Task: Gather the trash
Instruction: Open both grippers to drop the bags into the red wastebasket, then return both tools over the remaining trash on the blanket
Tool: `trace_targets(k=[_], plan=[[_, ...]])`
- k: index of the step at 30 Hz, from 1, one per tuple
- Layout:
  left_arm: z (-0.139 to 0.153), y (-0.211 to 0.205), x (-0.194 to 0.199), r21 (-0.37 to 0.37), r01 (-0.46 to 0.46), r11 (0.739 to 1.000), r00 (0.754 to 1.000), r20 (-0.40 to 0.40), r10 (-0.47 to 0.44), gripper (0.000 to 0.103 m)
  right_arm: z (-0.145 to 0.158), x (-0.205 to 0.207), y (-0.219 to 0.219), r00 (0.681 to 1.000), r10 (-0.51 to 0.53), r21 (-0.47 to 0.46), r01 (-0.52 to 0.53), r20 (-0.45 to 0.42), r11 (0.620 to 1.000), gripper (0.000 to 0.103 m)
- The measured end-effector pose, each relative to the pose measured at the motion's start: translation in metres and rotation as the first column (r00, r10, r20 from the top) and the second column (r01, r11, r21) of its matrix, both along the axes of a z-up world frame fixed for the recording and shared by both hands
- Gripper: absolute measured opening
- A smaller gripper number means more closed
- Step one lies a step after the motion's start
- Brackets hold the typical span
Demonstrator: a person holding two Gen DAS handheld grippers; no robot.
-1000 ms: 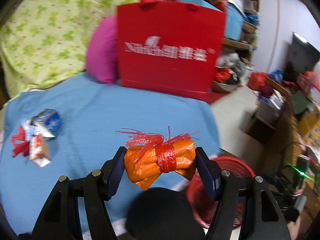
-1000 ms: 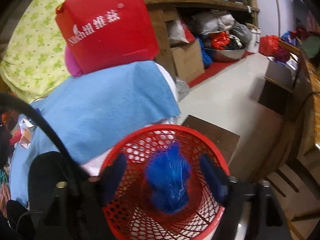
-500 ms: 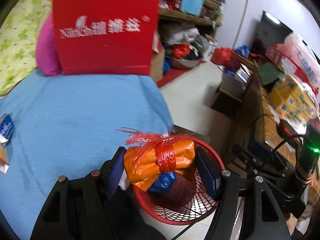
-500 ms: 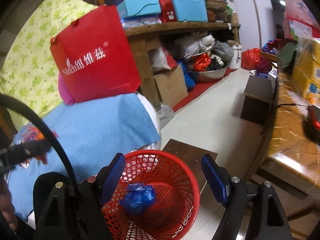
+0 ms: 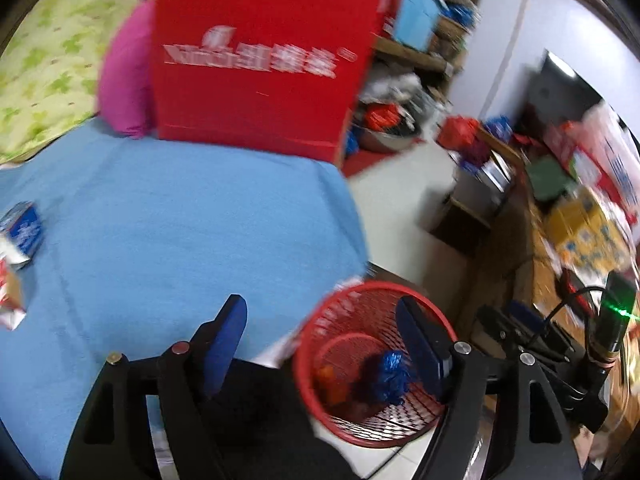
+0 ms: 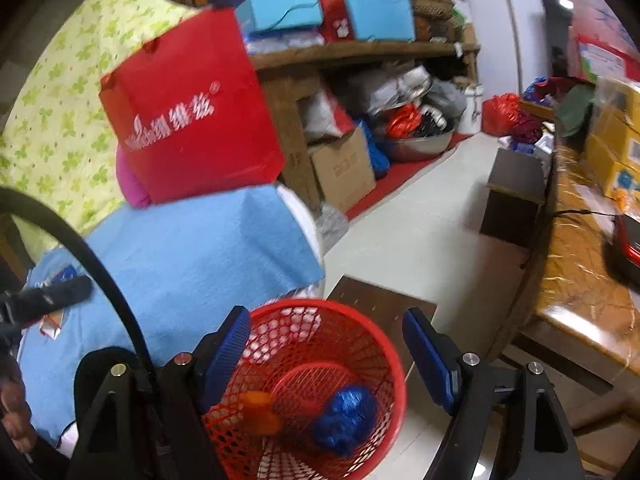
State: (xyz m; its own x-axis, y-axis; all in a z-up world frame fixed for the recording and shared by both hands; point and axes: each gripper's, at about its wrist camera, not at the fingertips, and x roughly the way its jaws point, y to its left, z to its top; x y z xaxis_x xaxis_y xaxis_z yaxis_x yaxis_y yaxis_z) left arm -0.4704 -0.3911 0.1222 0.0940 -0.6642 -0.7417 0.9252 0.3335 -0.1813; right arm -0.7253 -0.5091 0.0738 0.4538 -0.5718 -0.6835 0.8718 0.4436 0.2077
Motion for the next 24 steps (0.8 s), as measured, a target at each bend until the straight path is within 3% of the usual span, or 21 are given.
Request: trace_targets(k=[4,9,18,24], plan=[[0.005,0.035,0.038,-0.033,-0.112,0.993,0.993,0.016,0.113,0.077,0.003,0.024,0.006,0.998,0.068,0.033,-0.068,0.013,0.997,0.081],[0.0,0.088,0.086,-0.05,-0.267,0.962,0.963,0.031,0.269,0.077,0.011,0.063,0.023,0.984,0.179,0.044,-0.179,0.01,0.983,0.081],[-0.02,0.182,0.17,-0.06,-0.527,0.848,0.849,0.021,0.529,0.077,0.037,0.162,0.063,0.926,0.377,0.025,-0.377,-0.009,0.926,0.081],[-0.033,0.229,0.201,-0.07,-0.623,0.779,0.781,-0.005,0.625,0.077,0.052,0.22,0.095,0.877,0.48,0.024,-0.48,0.003,0.877,0.081]])
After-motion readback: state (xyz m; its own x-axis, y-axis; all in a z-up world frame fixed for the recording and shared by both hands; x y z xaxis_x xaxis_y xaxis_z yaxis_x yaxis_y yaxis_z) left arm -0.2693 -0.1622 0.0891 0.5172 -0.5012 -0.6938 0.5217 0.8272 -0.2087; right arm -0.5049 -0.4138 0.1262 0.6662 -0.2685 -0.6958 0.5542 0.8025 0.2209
